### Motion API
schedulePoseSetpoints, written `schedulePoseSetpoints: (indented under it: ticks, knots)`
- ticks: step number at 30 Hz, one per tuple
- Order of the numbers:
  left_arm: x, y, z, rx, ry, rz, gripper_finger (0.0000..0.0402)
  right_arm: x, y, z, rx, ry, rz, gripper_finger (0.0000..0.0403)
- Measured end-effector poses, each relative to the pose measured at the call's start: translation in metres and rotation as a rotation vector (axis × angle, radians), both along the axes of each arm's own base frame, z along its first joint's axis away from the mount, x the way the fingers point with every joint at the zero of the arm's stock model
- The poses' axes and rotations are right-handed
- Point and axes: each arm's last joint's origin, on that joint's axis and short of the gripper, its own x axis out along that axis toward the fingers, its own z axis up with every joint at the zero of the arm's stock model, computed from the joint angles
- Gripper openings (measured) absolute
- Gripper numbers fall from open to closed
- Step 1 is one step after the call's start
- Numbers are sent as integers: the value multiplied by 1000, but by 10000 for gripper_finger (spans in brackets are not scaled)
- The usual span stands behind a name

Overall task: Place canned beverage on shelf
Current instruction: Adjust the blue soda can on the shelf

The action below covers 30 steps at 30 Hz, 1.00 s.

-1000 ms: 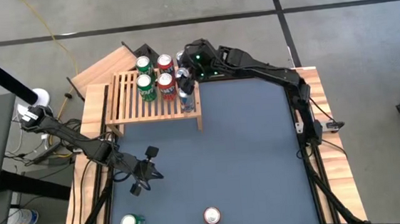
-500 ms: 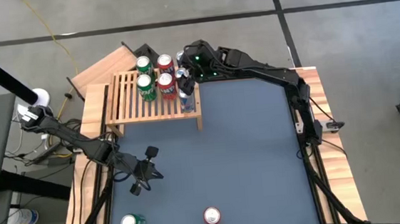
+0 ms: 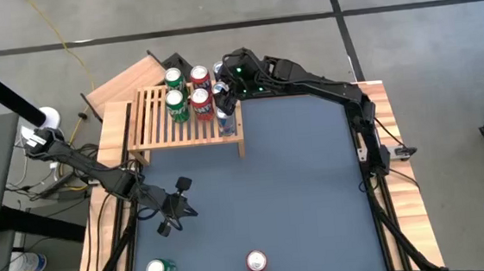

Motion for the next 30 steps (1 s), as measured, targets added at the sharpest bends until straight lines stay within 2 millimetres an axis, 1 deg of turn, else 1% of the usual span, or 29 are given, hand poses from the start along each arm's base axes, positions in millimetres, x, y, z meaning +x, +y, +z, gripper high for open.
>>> schedulePoseSetpoints:
  ticks: [3,16,25,30]
  knots:
    - [0,0,0,0,0,0,0,0,0,0,0,1,0,209]
    - [0,0,0,1,3,0,0,-1,0,0,1,4,-1,209]
    - [0,0,0,-4,4,3,0,-8,3,5,2,21,1,209]
    - [0,0,0,-12,7,8,0,-7,3,6,1,16,0,209]
